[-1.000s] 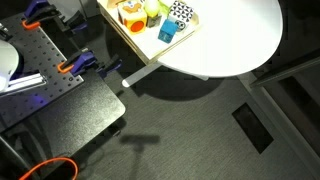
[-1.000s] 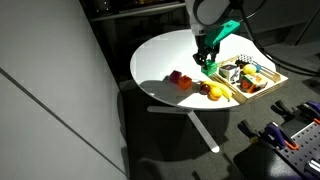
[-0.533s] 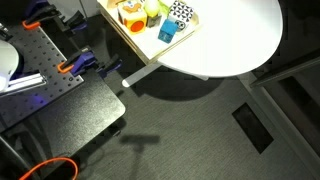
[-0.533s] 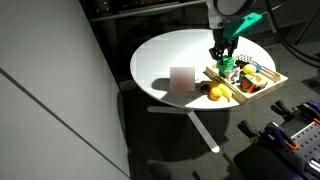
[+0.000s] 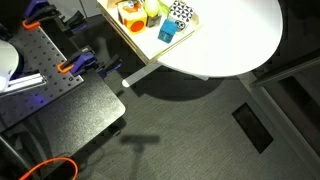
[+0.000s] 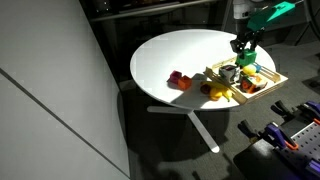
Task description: Put the green block in the box
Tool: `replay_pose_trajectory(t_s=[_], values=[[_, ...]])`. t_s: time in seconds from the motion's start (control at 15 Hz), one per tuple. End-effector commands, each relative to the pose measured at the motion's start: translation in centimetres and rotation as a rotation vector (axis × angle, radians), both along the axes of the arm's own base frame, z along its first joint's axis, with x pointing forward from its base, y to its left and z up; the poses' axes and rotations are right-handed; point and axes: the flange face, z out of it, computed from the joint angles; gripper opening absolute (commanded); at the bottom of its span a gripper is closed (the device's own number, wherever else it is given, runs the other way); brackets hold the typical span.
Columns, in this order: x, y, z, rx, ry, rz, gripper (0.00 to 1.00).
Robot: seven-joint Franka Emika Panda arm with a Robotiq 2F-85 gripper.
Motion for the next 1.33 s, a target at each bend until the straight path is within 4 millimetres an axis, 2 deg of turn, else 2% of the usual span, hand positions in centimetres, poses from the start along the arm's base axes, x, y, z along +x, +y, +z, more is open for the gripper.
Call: replay_pose_trajectory(t_s=[0.0, 0.27, 0.6, 1.0, 1.27], values=[[-3.2, -3.2, 1.9, -0.041, -0.028, -0.079, 0.27], [-6.0, -7.0, 2.1, -0.073, -0.028, -0.153, 0.27], [-8.5, -11.3, 1.1, -0.121, -0.008, -0.219, 0.27], [-8.8, -15.9, 0.1, -0.160, -0.015, -0.295, 0.27], [-8.0, -17.3, -0.8, -0.179, -0.039, -0.316, 0.27]])
